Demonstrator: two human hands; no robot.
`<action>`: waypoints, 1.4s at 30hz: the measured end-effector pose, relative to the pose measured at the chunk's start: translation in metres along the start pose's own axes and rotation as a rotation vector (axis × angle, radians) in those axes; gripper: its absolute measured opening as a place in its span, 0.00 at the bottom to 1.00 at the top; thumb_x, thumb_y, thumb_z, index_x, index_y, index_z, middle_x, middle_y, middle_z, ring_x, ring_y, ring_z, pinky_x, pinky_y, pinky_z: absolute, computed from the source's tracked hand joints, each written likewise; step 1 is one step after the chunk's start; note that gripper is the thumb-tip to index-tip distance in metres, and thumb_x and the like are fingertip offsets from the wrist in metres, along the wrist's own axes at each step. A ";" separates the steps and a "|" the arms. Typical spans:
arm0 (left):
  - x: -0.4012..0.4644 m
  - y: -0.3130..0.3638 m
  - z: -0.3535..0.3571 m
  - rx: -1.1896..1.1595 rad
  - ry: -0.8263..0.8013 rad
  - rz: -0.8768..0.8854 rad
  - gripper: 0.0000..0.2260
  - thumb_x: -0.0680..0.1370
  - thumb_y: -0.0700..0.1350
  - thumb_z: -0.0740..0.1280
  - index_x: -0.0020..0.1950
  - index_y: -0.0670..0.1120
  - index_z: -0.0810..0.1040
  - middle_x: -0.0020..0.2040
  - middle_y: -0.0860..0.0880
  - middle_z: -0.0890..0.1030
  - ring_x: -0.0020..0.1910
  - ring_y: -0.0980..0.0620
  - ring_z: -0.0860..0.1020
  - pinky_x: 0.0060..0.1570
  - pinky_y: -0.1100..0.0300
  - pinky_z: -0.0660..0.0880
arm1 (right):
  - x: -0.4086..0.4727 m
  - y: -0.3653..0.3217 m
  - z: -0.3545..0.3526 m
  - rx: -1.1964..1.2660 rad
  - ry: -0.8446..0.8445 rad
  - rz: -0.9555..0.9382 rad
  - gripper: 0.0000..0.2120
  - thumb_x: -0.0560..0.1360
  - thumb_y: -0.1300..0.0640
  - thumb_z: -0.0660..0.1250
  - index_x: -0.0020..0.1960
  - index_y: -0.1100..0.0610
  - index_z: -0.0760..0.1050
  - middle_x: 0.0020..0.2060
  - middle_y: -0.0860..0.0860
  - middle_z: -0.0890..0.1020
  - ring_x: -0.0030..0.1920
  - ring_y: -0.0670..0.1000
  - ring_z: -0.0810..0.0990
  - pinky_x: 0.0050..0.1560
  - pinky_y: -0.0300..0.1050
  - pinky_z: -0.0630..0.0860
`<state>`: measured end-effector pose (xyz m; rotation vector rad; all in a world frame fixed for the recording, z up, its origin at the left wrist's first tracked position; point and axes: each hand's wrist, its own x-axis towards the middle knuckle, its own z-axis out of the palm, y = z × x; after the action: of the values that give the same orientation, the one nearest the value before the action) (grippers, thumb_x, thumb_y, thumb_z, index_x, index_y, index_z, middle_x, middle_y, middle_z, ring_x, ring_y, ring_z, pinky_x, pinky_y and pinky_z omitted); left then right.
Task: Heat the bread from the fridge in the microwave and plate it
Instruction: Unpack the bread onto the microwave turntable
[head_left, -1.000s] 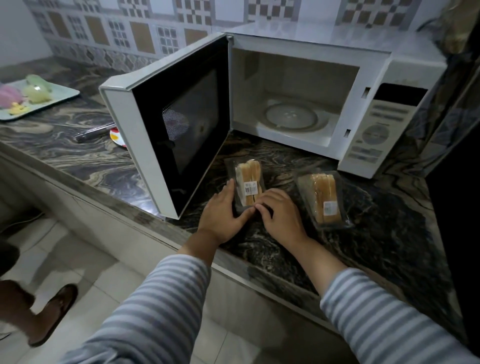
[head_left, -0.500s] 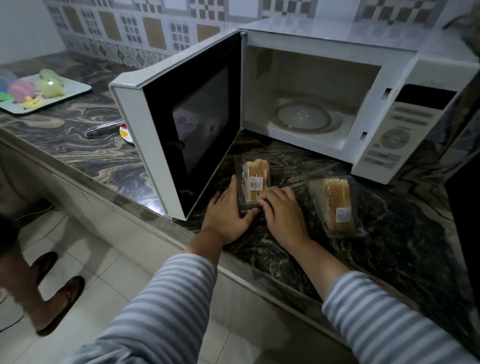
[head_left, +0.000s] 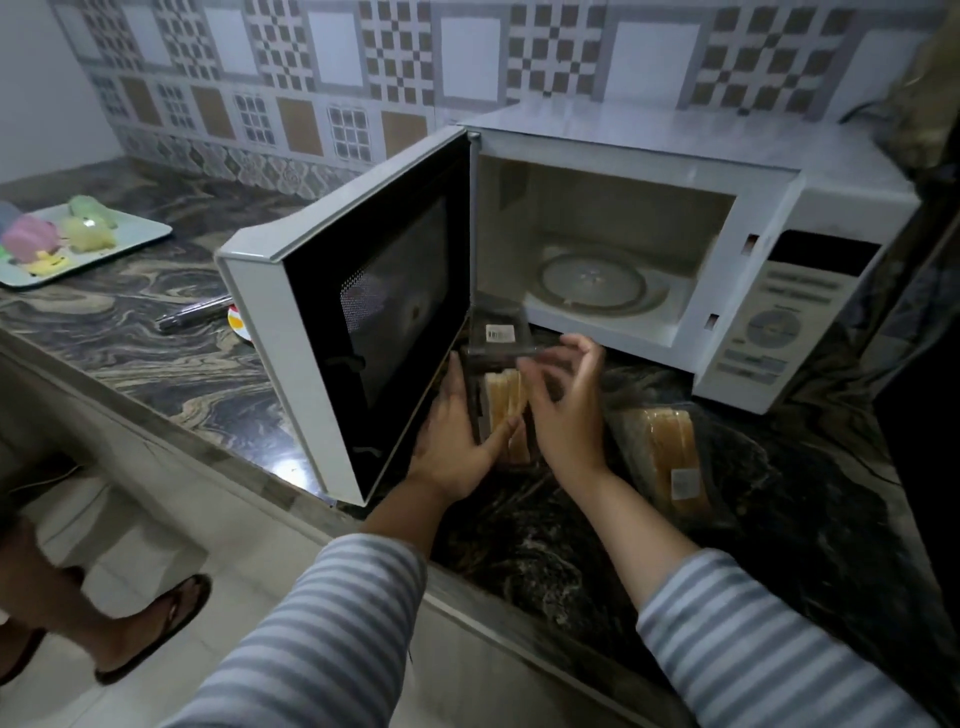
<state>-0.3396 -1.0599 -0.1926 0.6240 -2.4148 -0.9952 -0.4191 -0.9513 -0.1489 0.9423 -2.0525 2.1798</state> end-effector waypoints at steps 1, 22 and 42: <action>0.005 0.001 -0.003 -0.018 0.019 0.033 0.45 0.73 0.67 0.60 0.78 0.51 0.36 0.80 0.49 0.49 0.77 0.54 0.52 0.74 0.56 0.53 | 0.003 -0.001 0.001 -0.021 0.012 -0.005 0.16 0.78 0.56 0.65 0.62 0.53 0.63 0.53 0.52 0.76 0.53 0.46 0.78 0.50 0.33 0.74; 0.062 -0.013 -0.041 -0.190 -0.123 0.130 0.28 0.79 0.63 0.50 0.78 0.57 0.55 0.74 0.53 0.67 0.73 0.54 0.65 0.72 0.53 0.62 | -0.011 0.028 0.050 -0.895 -0.034 0.282 0.21 0.71 0.48 0.68 0.61 0.55 0.72 0.55 0.53 0.79 0.59 0.56 0.72 0.59 0.49 0.69; 0.114 0.002 -0.064 0.034 0.042 0.381 0.01 0.77 0.41 0.65 0.47 0.43 0.74 0.46 0.47 0.76 0.44 0.47 0.76 0.44 0.55 0.72 | 0.023 -0.015 0.029 -0.729 0.168 0.548 0.20 0.69 0.45 0.71 0.54 0.55 0.75 0.47 0.52 0.80 0.46 0.54 0.78 0.44 0.45 0.73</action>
<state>-0.3950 -1.1567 -0.1237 0.1794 -2.3938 -0.7728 -0.4204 -0.9843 -0.1265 0.1235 -2.8973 1.3275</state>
